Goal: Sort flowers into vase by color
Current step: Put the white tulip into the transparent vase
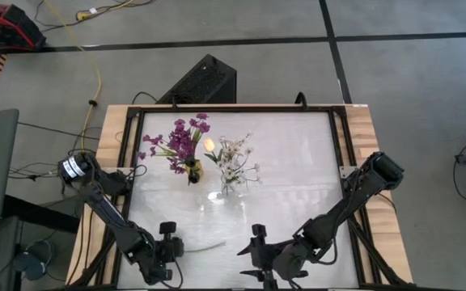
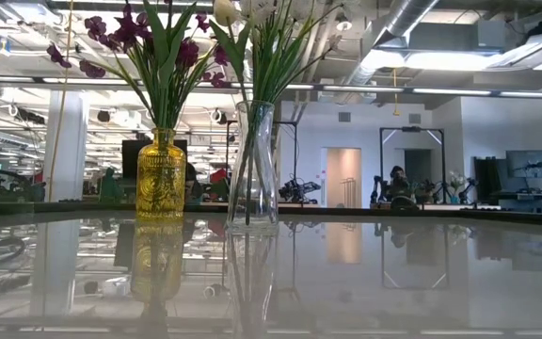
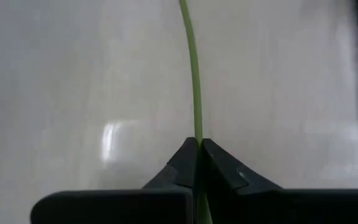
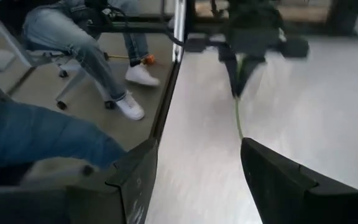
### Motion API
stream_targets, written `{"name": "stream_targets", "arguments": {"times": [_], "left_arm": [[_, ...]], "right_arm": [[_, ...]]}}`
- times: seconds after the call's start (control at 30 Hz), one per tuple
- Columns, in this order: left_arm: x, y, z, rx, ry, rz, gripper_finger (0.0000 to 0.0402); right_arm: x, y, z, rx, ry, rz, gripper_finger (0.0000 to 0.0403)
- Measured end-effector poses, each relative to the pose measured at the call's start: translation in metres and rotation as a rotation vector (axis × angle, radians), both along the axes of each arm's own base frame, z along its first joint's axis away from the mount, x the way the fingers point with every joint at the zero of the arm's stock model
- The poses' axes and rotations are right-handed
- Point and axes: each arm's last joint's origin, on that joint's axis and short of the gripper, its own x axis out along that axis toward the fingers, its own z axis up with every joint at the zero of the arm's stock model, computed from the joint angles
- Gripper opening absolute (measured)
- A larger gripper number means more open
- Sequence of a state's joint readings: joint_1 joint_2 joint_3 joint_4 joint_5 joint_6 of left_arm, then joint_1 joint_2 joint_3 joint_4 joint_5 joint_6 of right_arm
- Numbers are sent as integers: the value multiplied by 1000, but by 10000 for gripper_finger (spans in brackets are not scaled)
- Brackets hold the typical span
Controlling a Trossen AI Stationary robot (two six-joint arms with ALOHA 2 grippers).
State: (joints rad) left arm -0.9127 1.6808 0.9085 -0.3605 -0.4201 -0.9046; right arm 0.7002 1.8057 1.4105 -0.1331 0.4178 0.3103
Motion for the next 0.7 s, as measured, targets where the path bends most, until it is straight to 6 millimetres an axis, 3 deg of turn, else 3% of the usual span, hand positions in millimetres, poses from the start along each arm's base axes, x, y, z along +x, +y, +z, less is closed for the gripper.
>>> {"name": "stream_targets", "arguments": {"times": [0.2,0.47,0.57,0.7], "left_arm": [[16,30,51,-183,-198,312,0],[10,55,114,-466,-444,472,0],[10,56,129,-560,-525,495,0],[11,55,134,-618,-549,501,0]], "right_arm": [[6,2,13,-334,-215,148,258],[12,-8,17,-839,-289,134,257],[19,-19,18,-909,-281,93,249],[30,-35,20,-937,-273,51,232]]}}
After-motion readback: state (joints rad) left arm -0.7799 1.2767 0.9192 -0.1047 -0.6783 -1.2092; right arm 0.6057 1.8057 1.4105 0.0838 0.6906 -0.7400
